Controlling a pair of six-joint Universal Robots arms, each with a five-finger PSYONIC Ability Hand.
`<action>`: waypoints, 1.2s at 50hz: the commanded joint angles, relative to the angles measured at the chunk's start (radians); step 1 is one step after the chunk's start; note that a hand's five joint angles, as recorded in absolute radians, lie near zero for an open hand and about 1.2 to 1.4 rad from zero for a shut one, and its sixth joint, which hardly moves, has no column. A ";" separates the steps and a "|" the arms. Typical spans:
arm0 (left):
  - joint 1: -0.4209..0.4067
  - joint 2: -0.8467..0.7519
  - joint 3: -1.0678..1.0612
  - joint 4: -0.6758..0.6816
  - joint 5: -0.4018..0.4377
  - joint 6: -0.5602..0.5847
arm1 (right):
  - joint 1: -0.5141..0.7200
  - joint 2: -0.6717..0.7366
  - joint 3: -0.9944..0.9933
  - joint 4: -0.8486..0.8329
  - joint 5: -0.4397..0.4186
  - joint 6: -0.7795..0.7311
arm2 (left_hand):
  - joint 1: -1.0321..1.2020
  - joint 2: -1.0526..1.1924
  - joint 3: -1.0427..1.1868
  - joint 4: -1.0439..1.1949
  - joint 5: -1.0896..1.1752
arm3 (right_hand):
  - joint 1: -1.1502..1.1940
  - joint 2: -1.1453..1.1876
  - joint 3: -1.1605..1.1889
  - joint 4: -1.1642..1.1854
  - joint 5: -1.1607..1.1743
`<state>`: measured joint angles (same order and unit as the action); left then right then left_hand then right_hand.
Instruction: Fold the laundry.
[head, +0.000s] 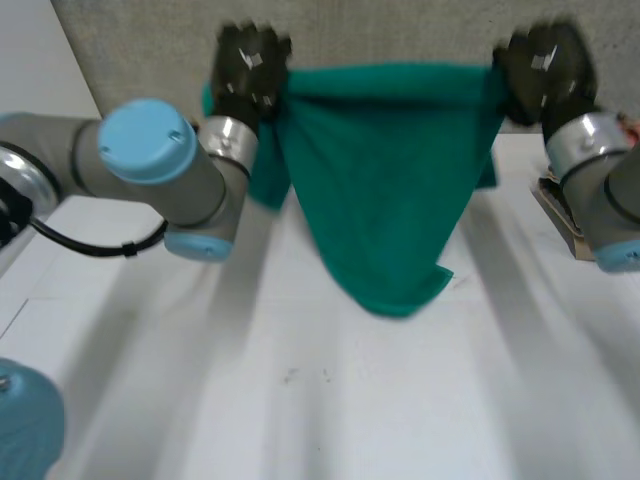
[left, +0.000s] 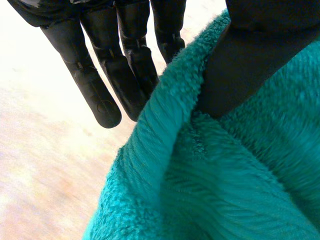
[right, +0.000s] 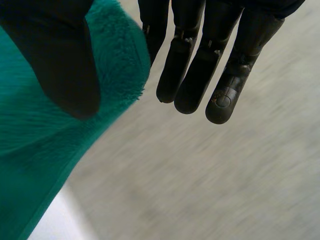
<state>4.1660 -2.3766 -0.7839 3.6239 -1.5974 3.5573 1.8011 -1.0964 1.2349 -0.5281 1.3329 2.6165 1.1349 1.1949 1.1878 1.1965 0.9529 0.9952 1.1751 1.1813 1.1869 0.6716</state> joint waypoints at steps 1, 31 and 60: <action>0.006 0.204 -0.251 0.163 -0.015 0.000 | 0.082 -0.103 0.082 -0.132 0.046 0.050 | 0.261 0.201 0.208 0.200 0.269 | 0.401 0.221 0.215 0.209 0.550; -0.037 0.534 -0.874 -0.300 -0.032 -0.023 | 0.164 -0.092 0.518 0.330 -0.123 0.025 | -0.722 -0.782 -0.775 -0.783 -0.714 | 0.401 0.221 0.215 0.209 0.550; 0.026 0.089 -0.483 -0.570 -0.015 -0.041 | 0.161 -0.088 0.531 0.330 -0.103 0.025 | -0.531 -0.591 -0.584 -0.592 -0.523 | -0.813 -0.993 -0.999 -1.005 -0.664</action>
<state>4.1906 -2.2844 -1.2449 3.0582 -1.5974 3.5145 1.9624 -1.1852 1.7704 -0.1979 1.2239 2.6408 0.5011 0.5018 0.5020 0.5076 0.3356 0.2897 0.3379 0.3435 0.3435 0.1596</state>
